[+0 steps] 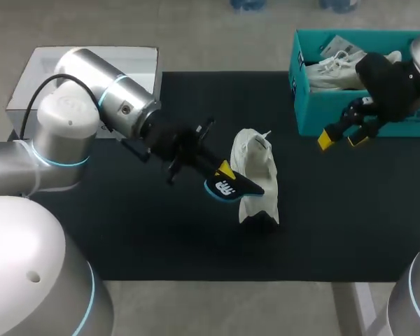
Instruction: Take the shoe out of the shoebox, open the shoe tongue, remove and reinsert the insole, then place the shoe into the shoebox
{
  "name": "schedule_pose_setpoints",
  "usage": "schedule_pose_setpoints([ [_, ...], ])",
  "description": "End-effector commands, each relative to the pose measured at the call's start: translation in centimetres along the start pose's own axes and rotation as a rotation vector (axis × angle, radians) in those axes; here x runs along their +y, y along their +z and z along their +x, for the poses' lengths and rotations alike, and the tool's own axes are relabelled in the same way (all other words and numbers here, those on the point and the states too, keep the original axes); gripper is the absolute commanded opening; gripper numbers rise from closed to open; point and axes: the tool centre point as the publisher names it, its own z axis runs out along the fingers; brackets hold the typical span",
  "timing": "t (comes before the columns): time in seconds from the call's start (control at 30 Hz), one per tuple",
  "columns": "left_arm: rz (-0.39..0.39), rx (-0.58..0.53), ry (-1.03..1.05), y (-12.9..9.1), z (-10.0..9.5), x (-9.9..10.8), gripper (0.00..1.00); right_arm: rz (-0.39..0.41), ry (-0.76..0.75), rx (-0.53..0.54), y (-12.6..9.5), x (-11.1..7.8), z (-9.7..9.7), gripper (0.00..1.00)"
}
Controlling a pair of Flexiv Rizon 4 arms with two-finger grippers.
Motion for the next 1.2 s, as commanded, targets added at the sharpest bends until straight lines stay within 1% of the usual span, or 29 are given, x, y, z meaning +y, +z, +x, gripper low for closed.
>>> schedule_pose_setpoints([
  [0.03,0.049,0.025,0.001,1.3,-1.8,3.6,0.0,0.002,0.0,-0.001,0.1,0.1,0.0,1.0],
  [0.1,0.043,0.025,0.004,1.5,-2.3,4.5,0.0,0.002,0.0,-0.001,0.1,0.1,0.0,1.0],
  [0.2,0.014,0.026,-0.007,1.7,-2.8,6.1,0.0,0.002,0.0,-0.001,0.1,0.1,0.0,1.0],
  [0.3,-0.02,0.031,-0.018,1.5,-2.6,7.2,0.0,0.002,0.0,-0.001,0.1,0.1,0.0,1.0],
  [0.47,-0.044,0.024,-0.026,1.2,-2.1,8.5,0.0,0.002,0.0,-0.001,0.1,0.1,0.0,1.0],
  [0.57,-0.079,0.04,-0.009,1.3,-1.9,9.2,0.0,0.002,0.0,-0.001,0.1,0.1,0.0,1.0],
  [0.87,-0.132,0.063,0.049,1.7,-1.3,10.3,0.0,0.002,0.0,-0.001,0.1,0.1,0.0,1.0],
  [1.0,-0.146,0.052,0.043,1.5,-1.5,11.3,0.0,0.002,0.0,-0.001,0.1,0.1,0.0,1.0],
  [1.2,-0.197,0.038,0.023,1.6,-2.1,13.0,0.0,0.002,0.0,-0.001,0.1,0.1,0.0,1.0],
])
